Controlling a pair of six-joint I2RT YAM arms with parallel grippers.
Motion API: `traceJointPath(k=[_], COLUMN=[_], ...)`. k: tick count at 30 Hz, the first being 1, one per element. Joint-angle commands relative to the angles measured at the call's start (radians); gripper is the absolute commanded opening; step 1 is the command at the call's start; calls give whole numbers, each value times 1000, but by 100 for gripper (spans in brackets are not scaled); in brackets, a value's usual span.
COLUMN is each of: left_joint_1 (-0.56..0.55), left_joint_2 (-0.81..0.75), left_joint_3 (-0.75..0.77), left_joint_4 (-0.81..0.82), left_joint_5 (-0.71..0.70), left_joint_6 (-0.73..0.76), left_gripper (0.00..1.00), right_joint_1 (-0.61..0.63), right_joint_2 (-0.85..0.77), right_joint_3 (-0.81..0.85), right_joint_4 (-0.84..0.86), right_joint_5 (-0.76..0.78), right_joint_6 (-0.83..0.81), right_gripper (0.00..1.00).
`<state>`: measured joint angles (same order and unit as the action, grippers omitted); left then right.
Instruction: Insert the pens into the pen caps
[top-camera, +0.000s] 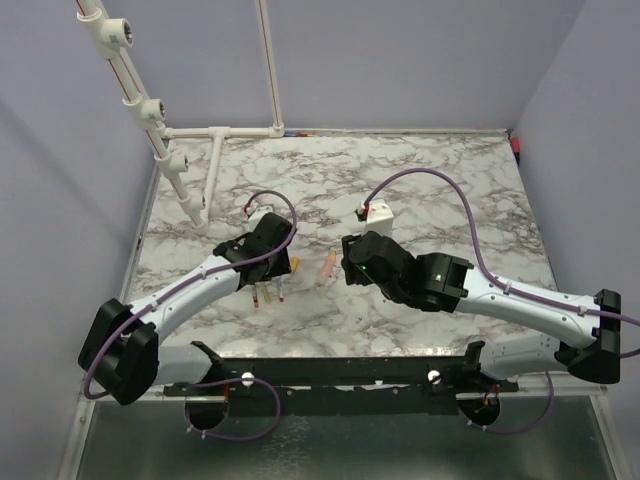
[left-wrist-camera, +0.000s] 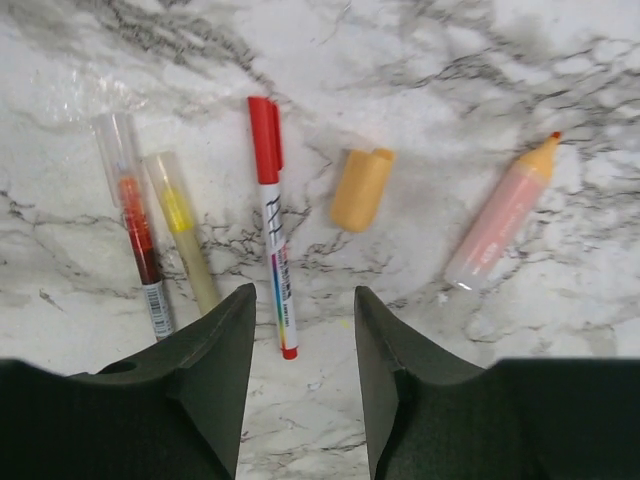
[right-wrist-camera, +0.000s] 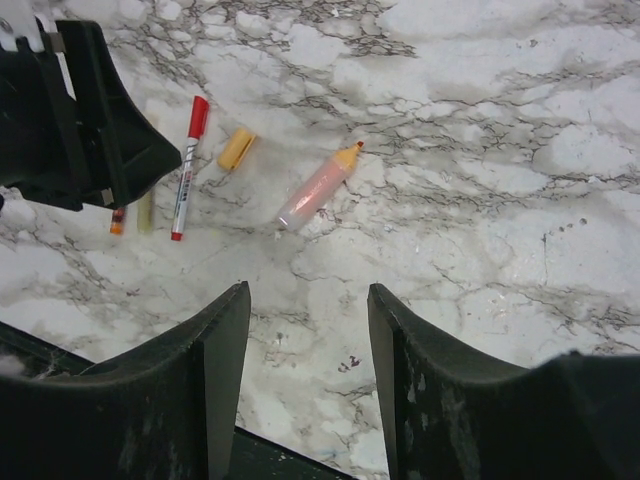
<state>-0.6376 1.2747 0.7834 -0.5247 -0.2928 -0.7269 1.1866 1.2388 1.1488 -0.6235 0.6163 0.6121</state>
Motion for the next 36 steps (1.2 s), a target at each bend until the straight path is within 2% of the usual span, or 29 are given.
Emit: traceJointPath(k=[1,8,13,28,36], left_joint_1=[2,2,-3,-123,-170], left_joint_2=[-52,-36,10,225,376], left_joint_3=[86,162,203,305,348], left_joint_4=[-22,-19,-14,17,29], left_joint_5=[75,174,237,165,116], left_joint_6=[105,208,221,243,253], left_gripper=[46,48,49,61,62], right_joint_1=[1,-1,-1,-4,-5], right_joint_2=[-9,-80,-147,-212,-216], right_joint_3=[21,8,-13,-48,-53], right_joint_4=[-25,-46,-50,-44,-27], right_joint_5=[37,114,148,141,140], right_joint_6=[-8,-11,-4,19,9], right_gripper=[55,60,63,65,65])
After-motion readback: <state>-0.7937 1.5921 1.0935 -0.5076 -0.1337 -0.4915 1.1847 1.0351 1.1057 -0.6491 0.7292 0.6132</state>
